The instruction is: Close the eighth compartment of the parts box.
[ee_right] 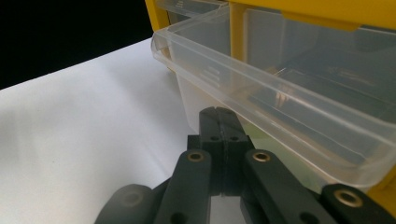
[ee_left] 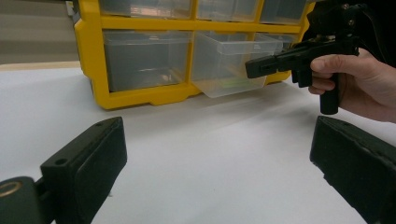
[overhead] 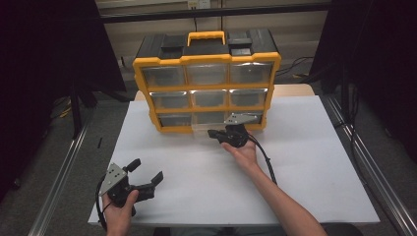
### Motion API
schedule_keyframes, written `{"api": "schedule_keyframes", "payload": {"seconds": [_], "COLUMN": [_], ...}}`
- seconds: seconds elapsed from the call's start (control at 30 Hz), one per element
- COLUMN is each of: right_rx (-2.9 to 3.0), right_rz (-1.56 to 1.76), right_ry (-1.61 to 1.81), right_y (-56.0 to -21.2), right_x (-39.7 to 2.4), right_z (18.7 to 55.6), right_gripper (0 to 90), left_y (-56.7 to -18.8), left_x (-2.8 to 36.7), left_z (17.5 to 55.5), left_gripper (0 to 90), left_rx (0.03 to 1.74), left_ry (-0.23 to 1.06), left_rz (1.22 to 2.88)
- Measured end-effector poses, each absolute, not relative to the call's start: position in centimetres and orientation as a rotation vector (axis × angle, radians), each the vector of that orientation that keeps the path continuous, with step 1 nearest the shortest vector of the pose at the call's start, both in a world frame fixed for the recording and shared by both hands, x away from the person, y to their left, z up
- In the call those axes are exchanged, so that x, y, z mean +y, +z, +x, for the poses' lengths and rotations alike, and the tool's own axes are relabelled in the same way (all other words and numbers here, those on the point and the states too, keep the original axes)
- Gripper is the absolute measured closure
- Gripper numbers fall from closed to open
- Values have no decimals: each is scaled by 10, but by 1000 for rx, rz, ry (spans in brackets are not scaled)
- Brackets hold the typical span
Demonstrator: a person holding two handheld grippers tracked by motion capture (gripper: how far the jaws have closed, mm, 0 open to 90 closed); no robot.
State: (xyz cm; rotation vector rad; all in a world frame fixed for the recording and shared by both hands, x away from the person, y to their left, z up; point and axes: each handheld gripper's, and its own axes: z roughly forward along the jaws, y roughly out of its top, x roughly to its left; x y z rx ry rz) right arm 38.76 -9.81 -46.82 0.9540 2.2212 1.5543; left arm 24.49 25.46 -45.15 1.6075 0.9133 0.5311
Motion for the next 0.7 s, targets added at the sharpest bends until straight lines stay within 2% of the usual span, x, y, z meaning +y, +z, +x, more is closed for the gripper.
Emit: {"api": "schedule_keyframes", "payload": {"seconds": [0.7], "right_rx": [2209], "right_rz": [958], "right_ry": [1544], "right_y": [-467], "right_x": [-97], "right_z": [392], "right_gripper": [900], "left_y": [-452], "left_x": [255], "left_z": [245], "left_gripper": [41], "left_rx": [914], "left_ry": [531], "left_rz": [1608]}}
